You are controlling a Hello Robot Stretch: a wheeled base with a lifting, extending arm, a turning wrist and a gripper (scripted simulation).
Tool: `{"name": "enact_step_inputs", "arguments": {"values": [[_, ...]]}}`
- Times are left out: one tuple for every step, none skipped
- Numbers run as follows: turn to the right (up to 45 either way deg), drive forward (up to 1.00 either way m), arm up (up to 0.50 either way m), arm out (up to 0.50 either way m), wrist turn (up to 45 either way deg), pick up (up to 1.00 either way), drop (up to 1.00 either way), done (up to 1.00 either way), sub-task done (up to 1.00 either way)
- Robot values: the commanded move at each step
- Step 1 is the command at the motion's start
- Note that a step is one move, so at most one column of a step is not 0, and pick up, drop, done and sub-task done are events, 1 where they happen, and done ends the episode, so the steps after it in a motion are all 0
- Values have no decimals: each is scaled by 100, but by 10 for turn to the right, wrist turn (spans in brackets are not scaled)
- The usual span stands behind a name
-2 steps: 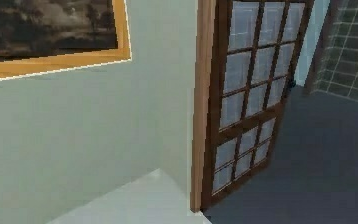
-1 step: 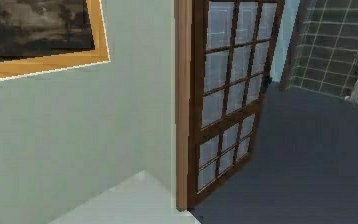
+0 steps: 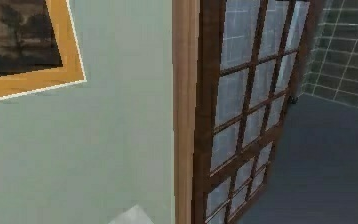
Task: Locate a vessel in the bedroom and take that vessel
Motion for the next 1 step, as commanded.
{"name": "enact_step_inputs", "arguments": {"values": [[420, 0, 0, 0, 0, 0, 0, 0, 0]]}}
